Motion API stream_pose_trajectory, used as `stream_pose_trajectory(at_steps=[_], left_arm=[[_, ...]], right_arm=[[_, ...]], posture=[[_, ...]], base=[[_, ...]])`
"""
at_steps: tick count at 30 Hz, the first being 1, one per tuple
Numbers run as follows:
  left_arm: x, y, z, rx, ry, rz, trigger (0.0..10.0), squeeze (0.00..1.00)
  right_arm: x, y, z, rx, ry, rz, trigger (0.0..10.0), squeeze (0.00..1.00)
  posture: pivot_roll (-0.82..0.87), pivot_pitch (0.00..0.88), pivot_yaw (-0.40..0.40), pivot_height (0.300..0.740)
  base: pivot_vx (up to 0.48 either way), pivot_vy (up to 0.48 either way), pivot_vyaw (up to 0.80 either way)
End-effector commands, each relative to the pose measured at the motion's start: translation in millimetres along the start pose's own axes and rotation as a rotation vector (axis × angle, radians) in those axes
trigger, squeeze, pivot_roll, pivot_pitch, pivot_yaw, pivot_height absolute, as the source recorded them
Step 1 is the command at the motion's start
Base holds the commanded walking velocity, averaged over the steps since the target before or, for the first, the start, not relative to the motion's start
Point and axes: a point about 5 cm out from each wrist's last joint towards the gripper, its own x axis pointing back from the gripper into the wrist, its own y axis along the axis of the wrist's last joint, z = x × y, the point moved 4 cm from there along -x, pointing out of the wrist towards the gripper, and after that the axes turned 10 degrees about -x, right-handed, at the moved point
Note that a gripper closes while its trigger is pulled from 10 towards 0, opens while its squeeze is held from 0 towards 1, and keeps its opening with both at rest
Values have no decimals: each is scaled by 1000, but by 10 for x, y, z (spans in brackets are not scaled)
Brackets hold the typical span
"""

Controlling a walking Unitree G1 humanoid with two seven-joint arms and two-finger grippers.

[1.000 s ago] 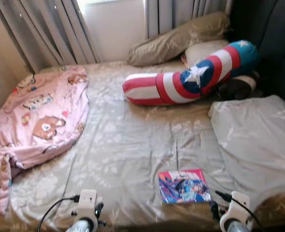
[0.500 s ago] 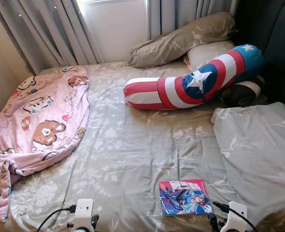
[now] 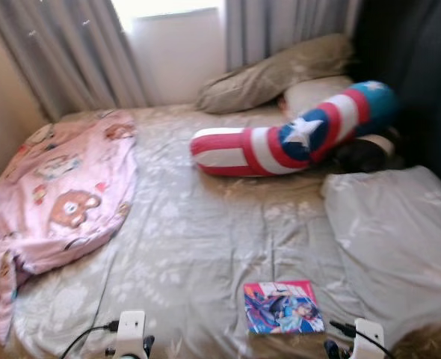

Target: Clean up the room

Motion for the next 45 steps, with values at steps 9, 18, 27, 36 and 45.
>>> stream_pose_trajectory(at_steps=[9, 18, 27, 36, 45], left_arm=[[13, -75, 76, 3, 20, 31, 10000, 0], [13, -71, 86, -3, 21, 28, 10000, 0], [11, -63, 71, -16, 14, 27, 10000, 0], [12, -73, 59, -23, 9, 32, 10000, 0], [13, -80, 32, -29, 4, 35, 10000, 0]], right_arm=[[11, -96, 25, -7, 1, 21, 10000, 0], [12, -114, 43, -25, 4, 24, 10000, 0], [10, -97, 47, -25, -2, 13, 10000, 0], [9, -90, 51, -35, -1, 7, 10000, 0], [7, -82, 59, -35, 1, 5, 10000, 0]], posture=[[-28, 0, 88, 740], [-22, 0, 92, 740], [-21, 0, 95, 740], [-24, 0, 100, 740], [-25, 0, 99, 740]], base=[[0, 0, 790], [0, 0, 88], [0, 0, 0], [0, 292, 0], [0, 318, 0]])
